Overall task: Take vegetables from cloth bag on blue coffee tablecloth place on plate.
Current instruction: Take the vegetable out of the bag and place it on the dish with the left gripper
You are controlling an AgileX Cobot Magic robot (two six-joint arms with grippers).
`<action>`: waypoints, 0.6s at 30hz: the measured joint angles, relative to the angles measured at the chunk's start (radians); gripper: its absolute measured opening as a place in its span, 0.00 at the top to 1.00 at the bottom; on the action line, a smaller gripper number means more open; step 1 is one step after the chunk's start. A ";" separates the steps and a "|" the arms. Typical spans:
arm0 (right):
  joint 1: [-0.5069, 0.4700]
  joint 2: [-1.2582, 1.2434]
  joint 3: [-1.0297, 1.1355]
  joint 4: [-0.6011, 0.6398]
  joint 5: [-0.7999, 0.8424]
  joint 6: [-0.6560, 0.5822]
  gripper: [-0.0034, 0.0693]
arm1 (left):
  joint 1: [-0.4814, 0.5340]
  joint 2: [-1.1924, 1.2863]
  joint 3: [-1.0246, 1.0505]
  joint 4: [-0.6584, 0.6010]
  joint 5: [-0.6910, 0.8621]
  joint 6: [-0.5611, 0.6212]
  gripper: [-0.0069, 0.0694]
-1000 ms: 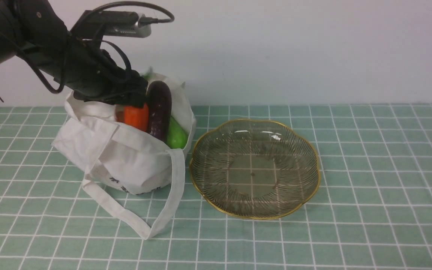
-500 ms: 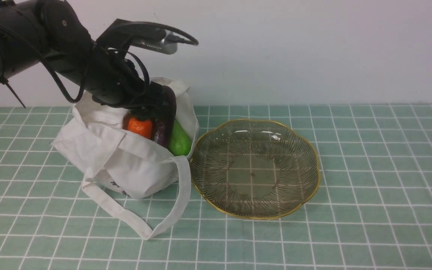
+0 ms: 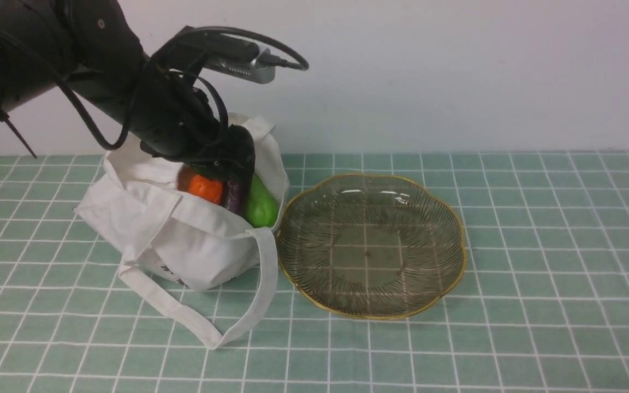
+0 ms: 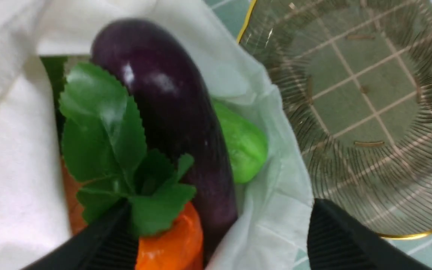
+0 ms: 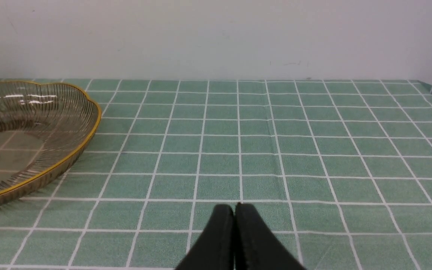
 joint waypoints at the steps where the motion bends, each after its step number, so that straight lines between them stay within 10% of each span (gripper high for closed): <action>1: 0.000 0.000 0.000 0.000 0.000 0.000 0.97 | 0.000 0.017 0.000 0.011 -0.001 -0.001 0.20; 18: 0.000 0.000 0.000 0.000 0.000 0.000 0.97 | 0.000 0.115 -0.005 0.258 -0.035 -0.215 0.21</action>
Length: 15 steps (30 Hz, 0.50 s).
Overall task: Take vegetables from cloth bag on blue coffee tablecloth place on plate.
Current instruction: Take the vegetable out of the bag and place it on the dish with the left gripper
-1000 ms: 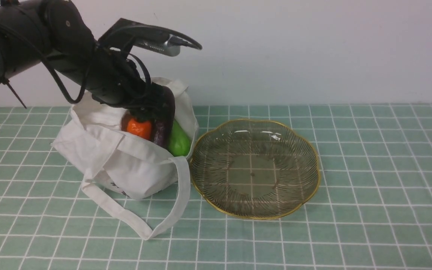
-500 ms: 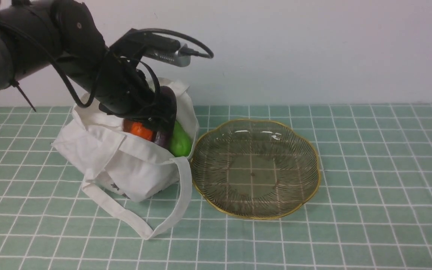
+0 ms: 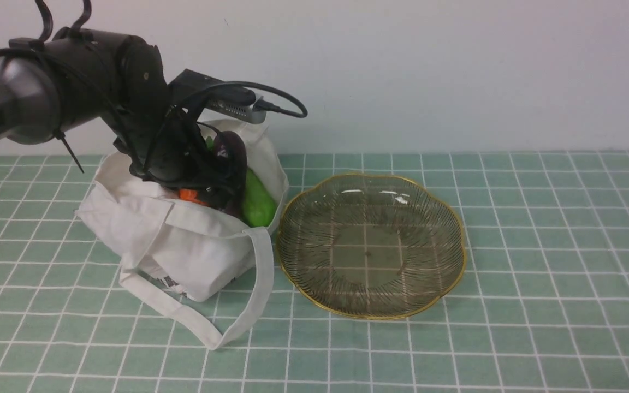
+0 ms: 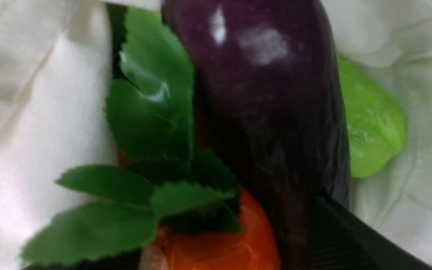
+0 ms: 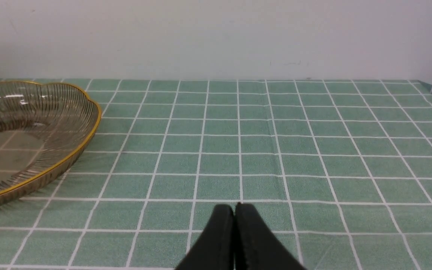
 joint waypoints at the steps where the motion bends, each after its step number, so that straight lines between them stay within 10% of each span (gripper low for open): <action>1: 0.000 0.000 0.000 0.000 0.000 0.000 0.97 | 0.000 0.000 -0.001 0.002 0.000 -0.003 0.21; 6: 0.000 0.000 0.000 0.000 0.000 0.000 0.97 | 0.000 0.001 -0.003 0.011 0.023 -0.012 0.52; 15: 0.000 0.000 0.000 0.000 0.000 0.000 0.97 | 0.000 -0.120 -0.002 0.013 0.057 -0.012 0.52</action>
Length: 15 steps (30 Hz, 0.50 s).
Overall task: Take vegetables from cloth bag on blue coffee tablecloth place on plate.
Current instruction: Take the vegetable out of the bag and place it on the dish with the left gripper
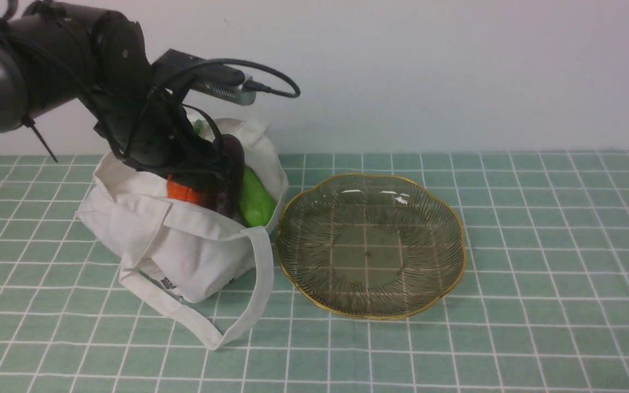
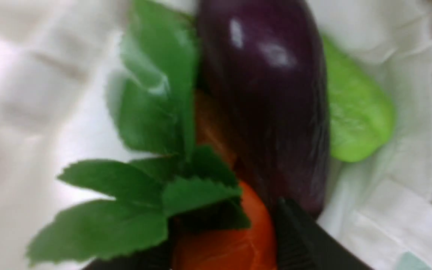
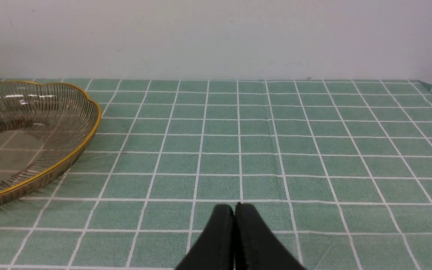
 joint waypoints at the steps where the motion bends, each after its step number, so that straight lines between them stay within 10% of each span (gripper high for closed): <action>1: 0.000 0.000 0.000 0.000 0.000 0.000 0.97 | 0.000 -0.012 0.000 -0.001 0.000 0.001 0.52; 15: 0.000 0.000 0.000 0.000 0.000 0.000 0.97 | -0.043 -0.224 0.000 -0.359 -0.063 0.274 0.52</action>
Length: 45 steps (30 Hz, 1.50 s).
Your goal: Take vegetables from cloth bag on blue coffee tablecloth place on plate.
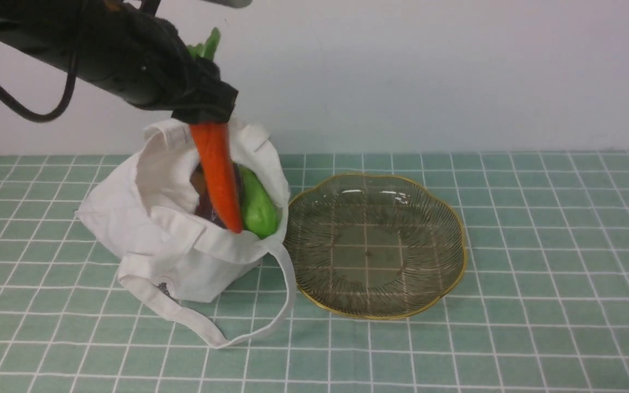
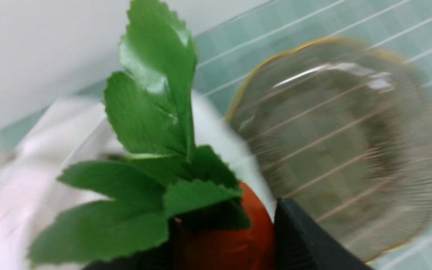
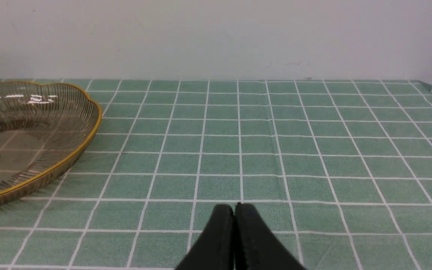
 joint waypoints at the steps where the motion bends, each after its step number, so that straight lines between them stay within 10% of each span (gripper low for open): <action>1: 0.000 0.000 0.000 0.000 0.000 0.000 0.97 | -0.009 -0.005 0.000 -0.032 -0.008 0.024 0.52; 9: 0.000 0.000 0.000 0.000 0.000 0.000 0.97 | -0.125 0.056 0.000 -0.335 -0.082 0.234 0.52; 19: 0.000 0.000 0.000 0.000 0.000 0.000 0.97 | -0.179 0.328 0.001 -0.357 -0.198 0.235 0.51; 32: 0.000 0.000 0.000 0.000 0.000 0.000 0.97 | -0.180 0.387 0.002 -0.372 -0.234 0.234 0.12; 35: 0.000 0.000 0.000 0.000 0.000 0.000 0.97 | -0.171 0.328 0.002 -0.337 -0.210 0.201 0.22; 41: 0.000 0.000 0.000 0.000 0.000 0.000 0.97 | -0.086 0.052 0.003 -0.113 -0.069 0.042 0.83; 45: 0.000 0.000 0.000 0.000 0.000 0.000 0.97 | -0.021 -0.156 0.073 -0.058 -0.090 -0.033 0.91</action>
